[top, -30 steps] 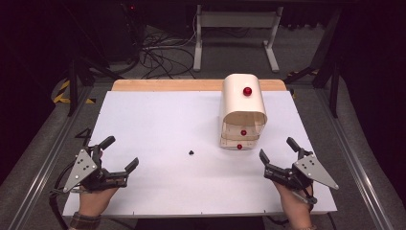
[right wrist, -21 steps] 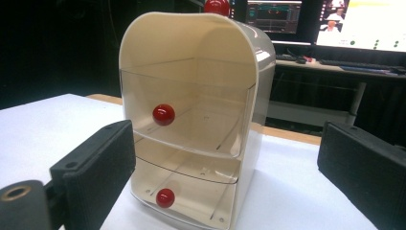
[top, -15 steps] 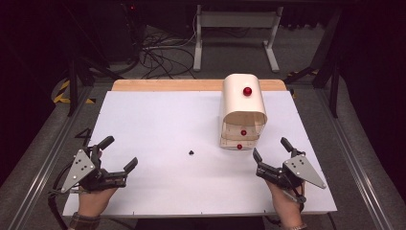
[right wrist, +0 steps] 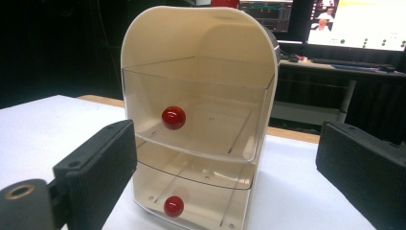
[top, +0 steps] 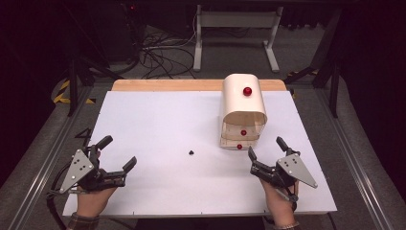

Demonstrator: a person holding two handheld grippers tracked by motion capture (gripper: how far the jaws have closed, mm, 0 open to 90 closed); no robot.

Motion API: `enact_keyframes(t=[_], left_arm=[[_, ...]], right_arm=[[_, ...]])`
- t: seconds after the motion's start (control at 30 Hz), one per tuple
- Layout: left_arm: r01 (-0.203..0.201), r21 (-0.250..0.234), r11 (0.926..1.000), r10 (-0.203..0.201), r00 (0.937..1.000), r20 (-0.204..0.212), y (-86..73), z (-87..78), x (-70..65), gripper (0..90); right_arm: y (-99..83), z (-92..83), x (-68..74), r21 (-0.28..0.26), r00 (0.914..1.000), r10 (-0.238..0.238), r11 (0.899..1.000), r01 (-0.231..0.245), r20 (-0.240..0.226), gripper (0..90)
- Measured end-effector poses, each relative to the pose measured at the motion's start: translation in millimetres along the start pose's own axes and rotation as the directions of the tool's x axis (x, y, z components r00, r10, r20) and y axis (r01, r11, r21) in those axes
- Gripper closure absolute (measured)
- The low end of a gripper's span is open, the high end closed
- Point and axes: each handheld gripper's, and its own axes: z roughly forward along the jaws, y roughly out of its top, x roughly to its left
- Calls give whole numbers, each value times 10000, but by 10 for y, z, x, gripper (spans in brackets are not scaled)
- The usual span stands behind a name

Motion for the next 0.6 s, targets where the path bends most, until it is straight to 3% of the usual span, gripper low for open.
enact_keyframes(t=[0.17, 0.6], left_arm=[[-39, 89, 10000, 40, 9999, -125, 0, 4, 1, 13], [5, 107, 9999, -3, 9998, -187, 1, 11, -3, 13]], right_arm=[[-9, 46, 73, -2, 9995, 68, 10000, -68, 324, 85], [-3, 124, 208, -150, 9979, 62, 9999, -53, 643, 98]])
